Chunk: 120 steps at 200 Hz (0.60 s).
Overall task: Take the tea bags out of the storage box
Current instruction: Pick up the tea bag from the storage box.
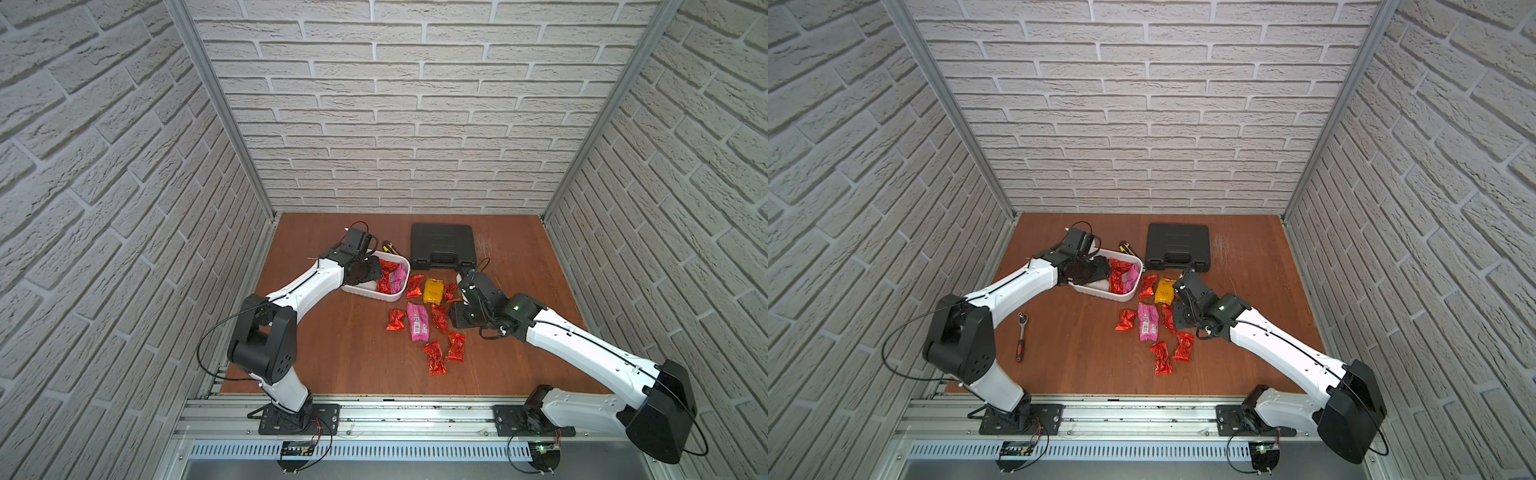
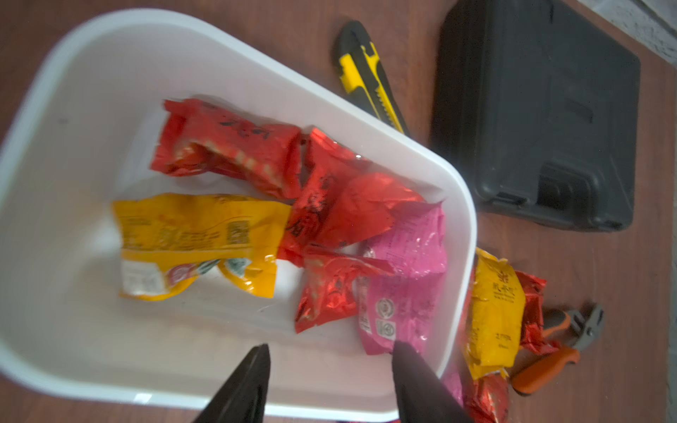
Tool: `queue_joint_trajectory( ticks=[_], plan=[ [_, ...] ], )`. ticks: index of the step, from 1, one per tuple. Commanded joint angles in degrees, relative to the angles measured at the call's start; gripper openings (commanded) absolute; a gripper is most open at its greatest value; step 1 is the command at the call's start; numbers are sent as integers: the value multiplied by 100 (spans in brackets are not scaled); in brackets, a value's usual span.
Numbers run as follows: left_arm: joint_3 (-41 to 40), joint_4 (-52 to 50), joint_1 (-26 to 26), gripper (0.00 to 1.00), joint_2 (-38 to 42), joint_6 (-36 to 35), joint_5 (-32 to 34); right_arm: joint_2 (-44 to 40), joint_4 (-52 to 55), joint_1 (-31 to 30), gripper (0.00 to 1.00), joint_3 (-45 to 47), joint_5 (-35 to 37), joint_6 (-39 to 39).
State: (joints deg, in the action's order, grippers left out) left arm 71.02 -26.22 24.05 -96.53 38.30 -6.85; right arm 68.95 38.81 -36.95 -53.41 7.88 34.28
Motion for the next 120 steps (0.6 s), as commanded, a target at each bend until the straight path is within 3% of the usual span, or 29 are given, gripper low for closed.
queue_joint_trajectory(
  ticks=[1,66,120],
  plan=[
    [219,31,-151,61,-368,-635,-854,-128,-213,184,52,-1,61,6],
    [414,-11,-330,49,-943,-976,-1082,-195,-304,568,51,59,-122,-123],
    [579,133,-344,24,-1255,-982,-1114,-127,-352,702,51,-38,-328,-210]
  ],
)
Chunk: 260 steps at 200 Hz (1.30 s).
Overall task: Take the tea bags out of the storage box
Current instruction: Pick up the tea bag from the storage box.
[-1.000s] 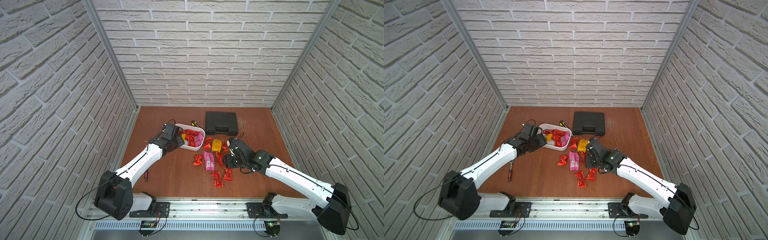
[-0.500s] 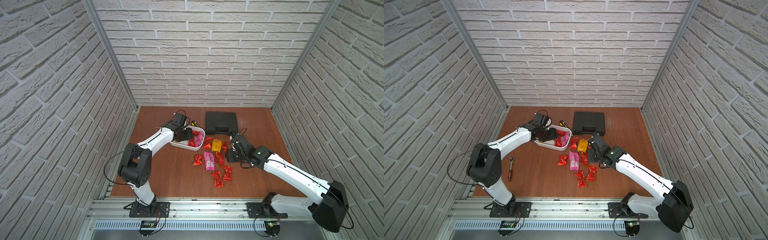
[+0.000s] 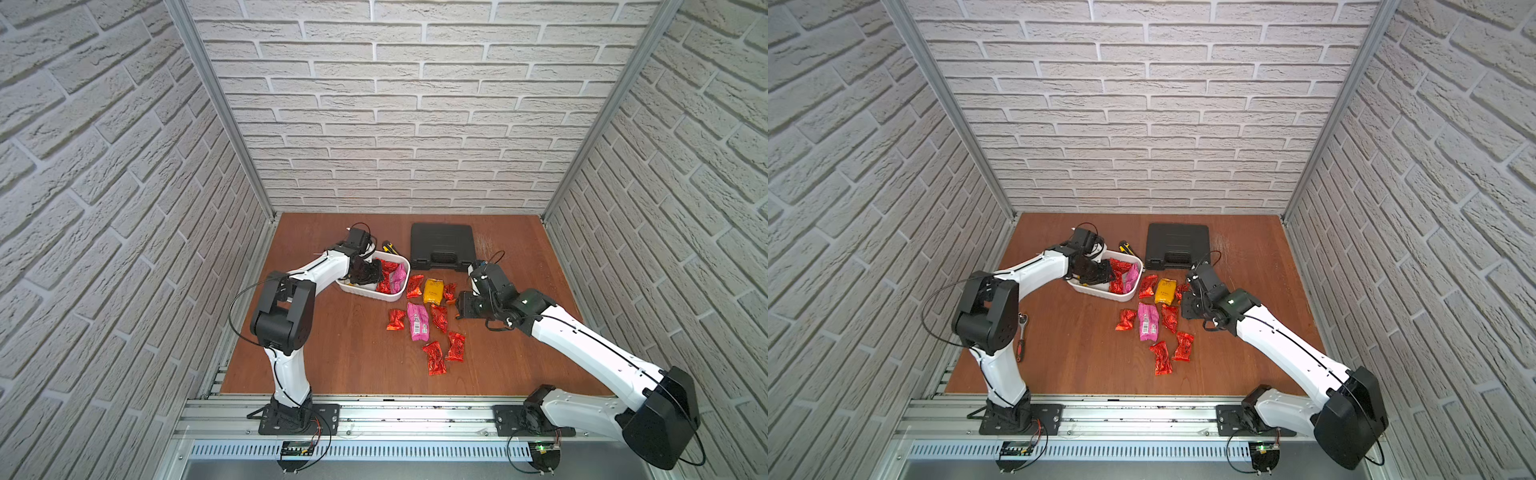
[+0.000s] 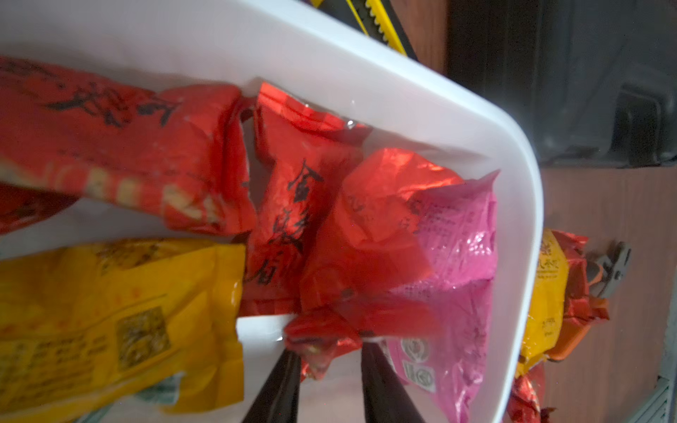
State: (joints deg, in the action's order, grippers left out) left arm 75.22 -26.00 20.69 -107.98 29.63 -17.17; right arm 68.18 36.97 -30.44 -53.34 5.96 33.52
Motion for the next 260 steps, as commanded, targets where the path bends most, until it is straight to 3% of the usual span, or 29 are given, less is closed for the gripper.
queue_joint_trajectory(
  ticks=[1,51,100,132,180,233,260],
  plan=[
    [159,112,-10,24,-109,-114,-79,-51,-166,53,51,-49,-142,-130],
    [182,1,-105,0,-20,-197,-85,-95,-146,98,50,-123,-303,-306],
    [-59,186,-68,0,577,-256,-300,-180,-394,117,50,-192,-689,-546],
    [-297,372,-63,0,1152,-360,-614,145,-947,117,51,-391,-1795,-743],
    [-446,330,-64,0,1721,-765,-1767,1056,-1570,117,52,-1102,-3127,-1187],
    [-627,262,125,0,2073,-984,-2425,1806,-1738,117,51,-1721,-3681,-1374],
    [-662,280,304,0,2159,-1054,-2566,1914,-1606,99,48,-1803,-3603,-1461]
  ],
)
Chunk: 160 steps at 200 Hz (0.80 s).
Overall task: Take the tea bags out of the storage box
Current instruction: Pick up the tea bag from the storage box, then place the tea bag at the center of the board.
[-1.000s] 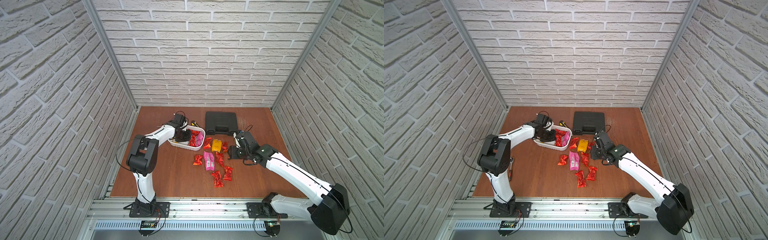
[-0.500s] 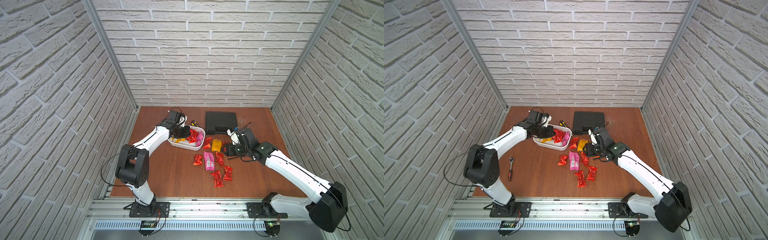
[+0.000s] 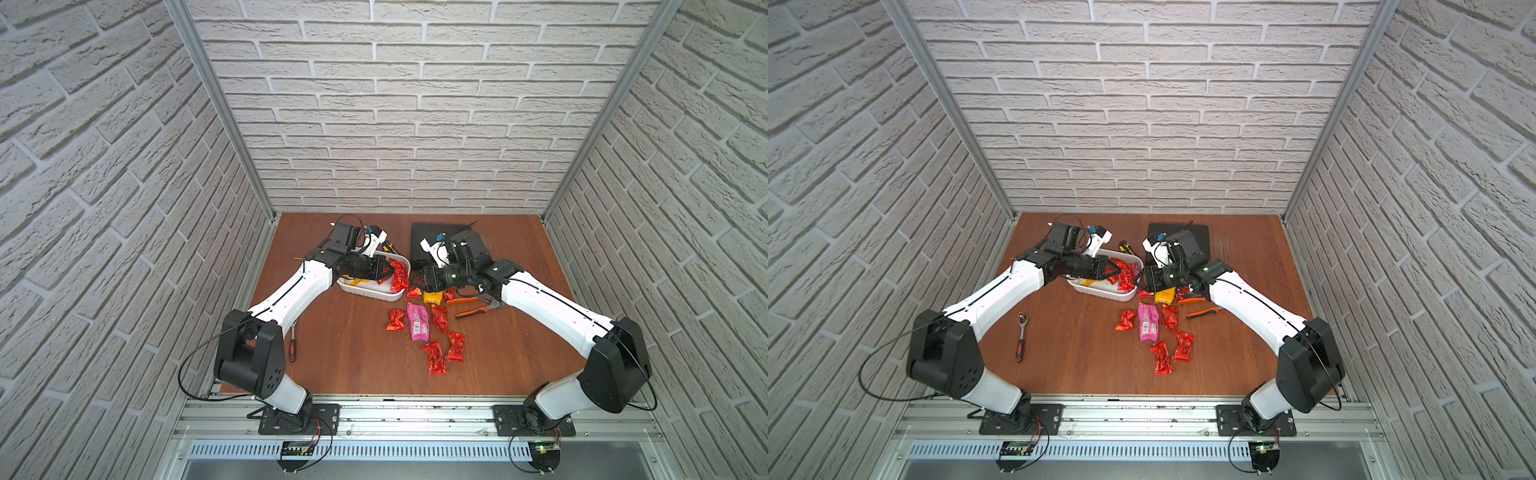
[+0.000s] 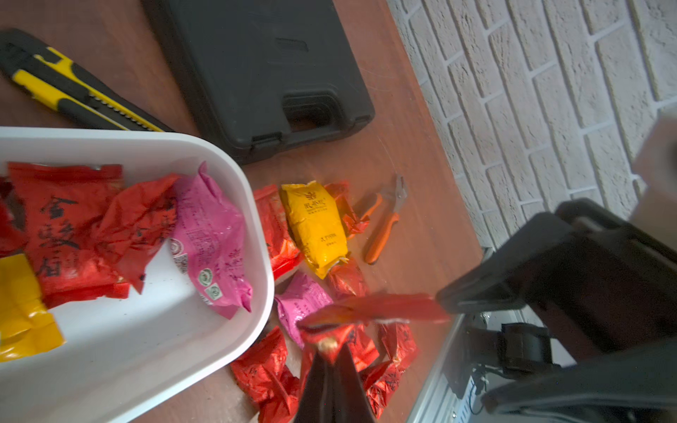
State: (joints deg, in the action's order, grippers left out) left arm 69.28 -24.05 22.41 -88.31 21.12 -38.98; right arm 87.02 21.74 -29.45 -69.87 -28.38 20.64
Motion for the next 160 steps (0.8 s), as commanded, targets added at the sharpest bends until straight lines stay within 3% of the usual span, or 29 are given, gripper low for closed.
queue_joint_trajectory(
  ticks=[1,76,95,123,160],
  plan=[
    [-66,89,136,0,196,-204,-392,32,-74,1,48,-155,-155,-174],
    [-57,103,167,0,203,-239,-776,78,-151,-17,28,-180,173,-87],
    [-68,80,163,0,209,-257,-839,72,-71,-17,28,-220,342,-103],
    [-115,59,166,0,217,-269,-896,86,154,-25,38,-319,615,-242],
    [-142,106,182,0,209,-249,-977,207,75,-25,34,-396,477,-181]
  ],
)
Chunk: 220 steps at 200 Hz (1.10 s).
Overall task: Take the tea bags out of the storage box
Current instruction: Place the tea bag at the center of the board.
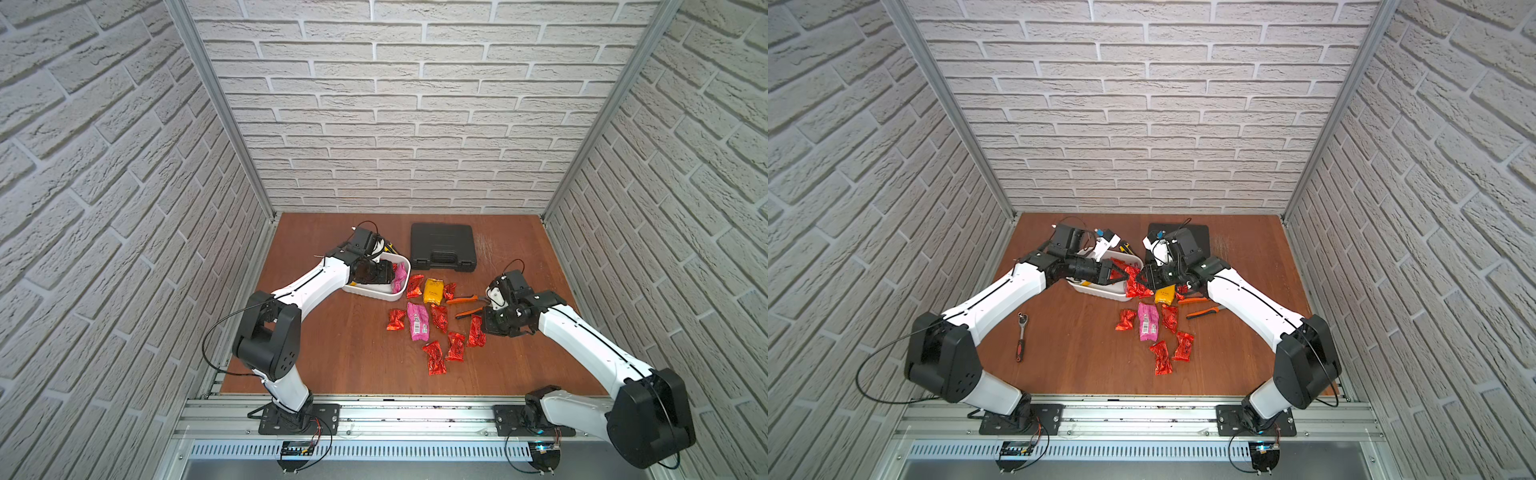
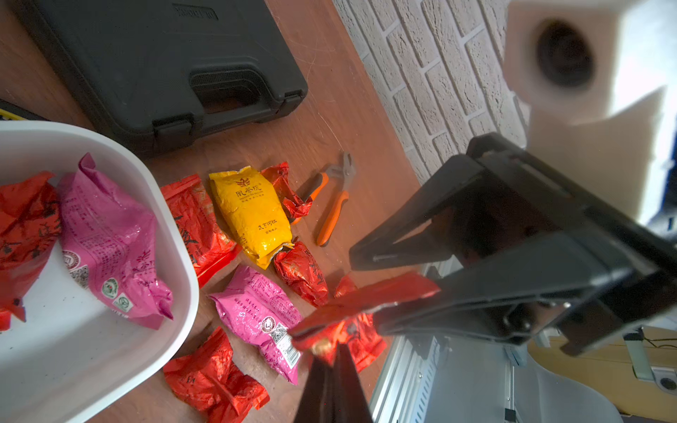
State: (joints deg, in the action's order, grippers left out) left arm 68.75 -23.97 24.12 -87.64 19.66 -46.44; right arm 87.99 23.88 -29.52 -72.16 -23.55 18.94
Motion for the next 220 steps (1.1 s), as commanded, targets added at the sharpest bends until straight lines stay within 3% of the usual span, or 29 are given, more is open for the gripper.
queue_joint_trajectory(
  ticks=[1,50,55,63,69,76,95,133,165,220],
  plan=[
    [-90,96,13,0,141,-103,-233,112,-147,-19,33,-166,-21,-7],
    [-109,204,0,0,136,6,-97,-58,-414,-27,8,18,-286,163],
    [-115,205,4,9,133,39,-40,-99,-404,-21,6,54,-274,178],
    [-123,191,-34,33,147,104,52,-168,-320,-25,5,101,-209,193],
    [-157,182,-67,46,163,145,139,-212,-234,-19,4,120,-141,197],
    [-200,158,-115,53,210,172,259,-281,-54,-17,3,143,-35,199],
    [-341,124,-326,63,351,249,669,-530,538,-2,3,286,322,232],
    [-491,64,-550,62,432,699,2110,-1449,1636,124,3,1099,1234,521],
    [-512,178,-414,59,136,1023,2634,-2125,2393,647,3,1815,1853,652],
    [245,-302,128,58,-675,800,3320,-2176,2241,1557,3,2601,1344,577]
  ],
)
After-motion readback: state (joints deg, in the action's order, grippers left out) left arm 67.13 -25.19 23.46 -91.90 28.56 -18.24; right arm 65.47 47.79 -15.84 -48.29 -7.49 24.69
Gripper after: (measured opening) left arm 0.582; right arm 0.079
